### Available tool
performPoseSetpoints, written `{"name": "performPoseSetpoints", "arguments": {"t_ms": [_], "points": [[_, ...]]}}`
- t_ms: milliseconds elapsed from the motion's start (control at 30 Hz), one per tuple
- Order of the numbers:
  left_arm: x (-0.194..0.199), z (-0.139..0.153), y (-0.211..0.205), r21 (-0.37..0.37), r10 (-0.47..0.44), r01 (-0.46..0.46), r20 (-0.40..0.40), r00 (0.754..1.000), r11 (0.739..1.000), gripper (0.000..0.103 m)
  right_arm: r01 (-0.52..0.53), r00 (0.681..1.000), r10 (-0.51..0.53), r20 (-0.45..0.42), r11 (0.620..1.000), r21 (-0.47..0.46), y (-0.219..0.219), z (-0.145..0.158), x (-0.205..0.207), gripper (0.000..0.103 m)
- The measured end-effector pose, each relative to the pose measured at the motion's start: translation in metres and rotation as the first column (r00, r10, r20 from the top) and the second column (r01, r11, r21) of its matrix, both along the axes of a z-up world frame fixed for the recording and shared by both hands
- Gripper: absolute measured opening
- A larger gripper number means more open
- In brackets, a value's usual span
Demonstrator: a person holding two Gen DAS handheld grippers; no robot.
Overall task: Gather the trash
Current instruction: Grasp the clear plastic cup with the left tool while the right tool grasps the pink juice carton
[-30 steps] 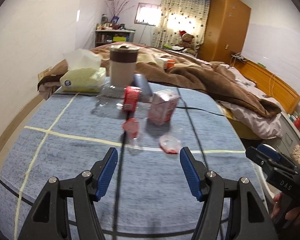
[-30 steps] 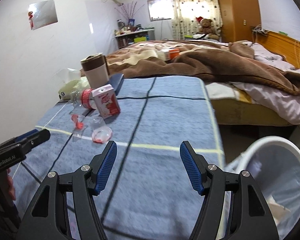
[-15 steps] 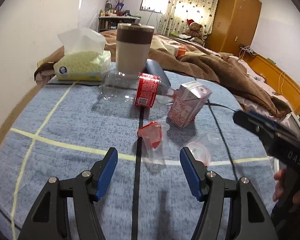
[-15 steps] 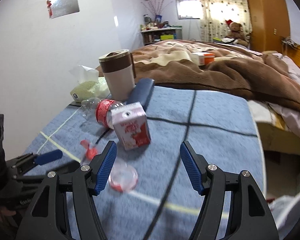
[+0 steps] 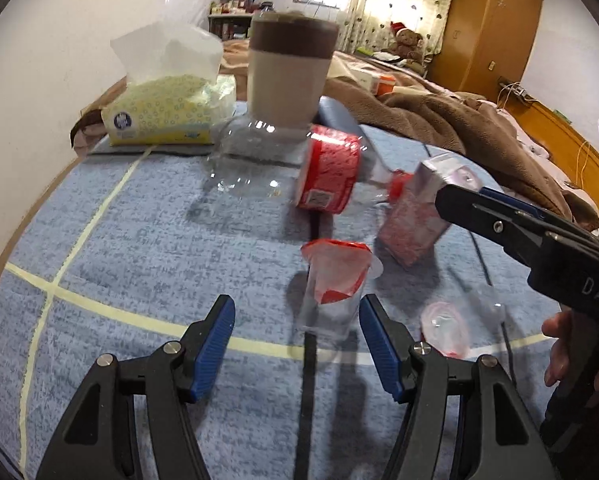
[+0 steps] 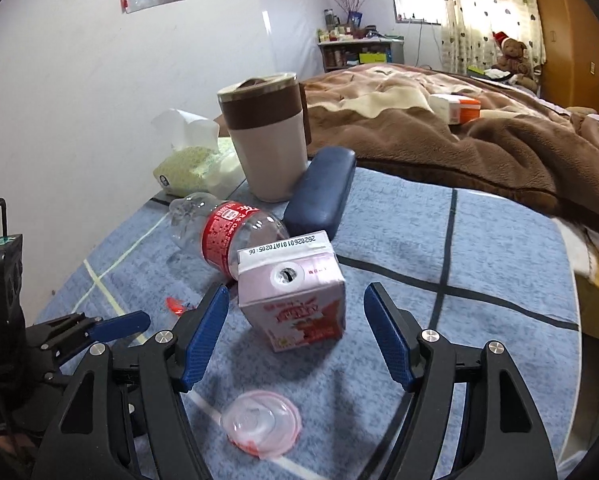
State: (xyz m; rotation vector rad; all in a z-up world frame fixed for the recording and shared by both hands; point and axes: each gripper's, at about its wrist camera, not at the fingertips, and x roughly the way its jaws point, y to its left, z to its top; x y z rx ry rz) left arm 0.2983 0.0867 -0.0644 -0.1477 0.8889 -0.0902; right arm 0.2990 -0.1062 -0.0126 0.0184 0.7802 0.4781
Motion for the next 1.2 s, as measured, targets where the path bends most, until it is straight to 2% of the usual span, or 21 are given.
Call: {"name": "performPoseSetpoints", "arguments": {"t_ms": [300, 433, 533, 600, 700, 733, 833, 1200], "points": [[0.014, 0.000, 0.003, 0.001, -0.006, 0.006, 0.008, 1.000, 1.000, 0.067, 0.012, 1.000, -0.012, -0.011, 0.999, -0.044, 0.008, -0.007, 0.011, 0.072], [0.017, -0.001, 0.006, -0.039, -0.010, 0.010, 0.004, 1.000, 0.999, 0.065, 0.010, 1.000, -0.010, -0.001, 0.998, -0.069, 0.011, -0.008, 0.011, 0.072], [0.017, 0.000, 0.005, -0.039, -0.017, 0.018, 0.007, 1.000, 0.999, 0.053, 0.007, 1.000, -0.006, 0.006, 0.996, -0.091, 0.013, -0.008, 0.010, 0.072], [0.017, 0.000, 0.005, -0.039, -0.023, 0.023, 0.009, 1.000, 0.999, 0.039, 0.006, 1.000, -0.005, 0.005, 0.996, -0.094, 0.015, -0.009, 0.010, 0.072], [0.017, -0.001, 0.003, -0.042, -0.030, 0.030, 0.004, 1.000, 0.999, 0.034, 0.000, 1.000, 0.000, -0.001, 0.996, -0.092, 0.015, -0.010, 0.009, 0.072], [0.017, 0.000, 0.003, -0.042, -0.029, 0.029, 0.005, 1.000, 0.999, 0.033, 0.001, 1.000, -0.001, 0.002, 0.996, -0.091, 0.015, -0.010, 0.008, 0.071], [0.016, 0.001, 0.003, -0.042, -0.027, 0.027, 0.011, 1.000, 0.999, 0.032, 0.003, 1.000, -0.002, 0.011, 0.996, -0.092, 0.015, -0.008, 0.007, 0.059], [0.007, 0.010, 0.002, -0.030, -0.015, 0.017, 0.043, 0.999, 0.999, 0.032, 0.035, 0.999, -0.033, 0.035, 0.997, -0.070, 0.009, -0.002, 0.002, 0.059]]}}
